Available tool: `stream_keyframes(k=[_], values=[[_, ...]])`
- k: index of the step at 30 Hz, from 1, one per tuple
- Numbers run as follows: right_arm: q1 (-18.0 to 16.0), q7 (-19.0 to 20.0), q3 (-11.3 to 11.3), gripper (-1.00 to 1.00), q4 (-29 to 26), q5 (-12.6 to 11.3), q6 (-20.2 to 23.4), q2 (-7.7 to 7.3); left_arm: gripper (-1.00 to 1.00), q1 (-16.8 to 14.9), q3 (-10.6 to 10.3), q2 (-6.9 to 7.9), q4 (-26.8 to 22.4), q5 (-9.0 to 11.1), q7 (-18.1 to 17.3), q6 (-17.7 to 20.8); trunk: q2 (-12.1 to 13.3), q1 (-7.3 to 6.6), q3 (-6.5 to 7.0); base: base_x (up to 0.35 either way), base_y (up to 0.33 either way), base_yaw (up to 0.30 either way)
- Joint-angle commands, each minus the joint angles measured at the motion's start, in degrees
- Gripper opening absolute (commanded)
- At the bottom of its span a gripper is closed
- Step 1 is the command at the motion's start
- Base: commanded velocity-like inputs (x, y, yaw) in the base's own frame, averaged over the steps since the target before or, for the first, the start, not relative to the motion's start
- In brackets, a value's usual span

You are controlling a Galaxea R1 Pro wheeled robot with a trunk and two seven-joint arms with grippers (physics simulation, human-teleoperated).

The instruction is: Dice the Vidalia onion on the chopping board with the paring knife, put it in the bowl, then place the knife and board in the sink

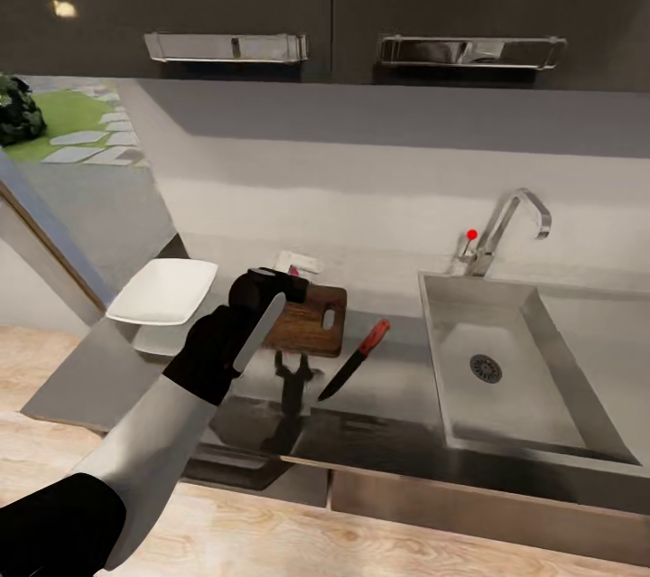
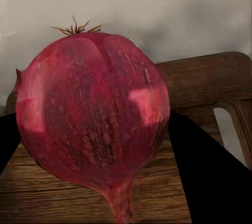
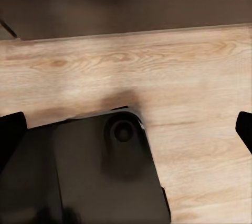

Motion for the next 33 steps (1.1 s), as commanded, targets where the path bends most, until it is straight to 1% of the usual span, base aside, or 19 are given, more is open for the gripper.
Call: stream_keyframes(k=[1,7,10,12,16,23,26,33], values=[[0.02,-0.29,-0.21,1.00,-0.12,0.59,0.00,0.07,-1.00,-0.05,-0.09,0.02,0.03,0.46,0.48,0.19,-0.11,0.04,-0.09,0.021,0.315,0.000],[0.02,-0.30,-0.21,1.00,-0.15,0.58,0.00,0.07,-1.00,-0.05,-0.14,-0.01,1.47,0.46,0.41,0.05,-0.11,0.04,-0.09,0.110,0.297,0.000],[0.02,-0.30,-0.21,1.00,-0.13,0.58,0.00,0.07,-1.00,-0.05,-0.17,-0.05,2.37,0.46,0.34,-0.04,-0.11,0.04,-0.09,0.251,0.176,0.000],[0.02,-0.26,-0.21,1.00,-0.12,0.55,0.00,0.07,-1.00,-0.04,-0.36,-0.17,3.94,0.46,0.22,-0.09,-0.11,0.04,-0.09,0.125,0.073,0.000],[-0.01,-0.26,-0.21,1.00,-0.12,0.53,0.00,0.07,-1.00,-0.05,-2.66,-0.30,5.56,0.46,0.11,-0.15,-0.11,0.04,-0.09,0.036,0.021,0.000],[-0.01,-0.23,-0.21,1.00,-0.11,0.56,0.00,0.07,-1.00,0.00,-4.93,-0.58,6.85,0.46,0.14,-0.16,-0.11,0.04,-0.09,0.003,0.002,0.000],[0.02,-0.24,-0.21,1.00,-0.12,0.53,0.00,0.07,-1.00,0.01,-5.54,-0.59,7.04,0.46,0.17,-0.16,-0.11,0.04,-0.09,0.000,0.000,0.000],[0.02,-0.28,-0.21,1.00,-0.11,0.54,0.01,0.07,-1.00,0.00,-5.71,-0.67,8.24,0.46,0.13,-0.24,-0.11,0.04,-0.09,0.000,0.000,0.000]])
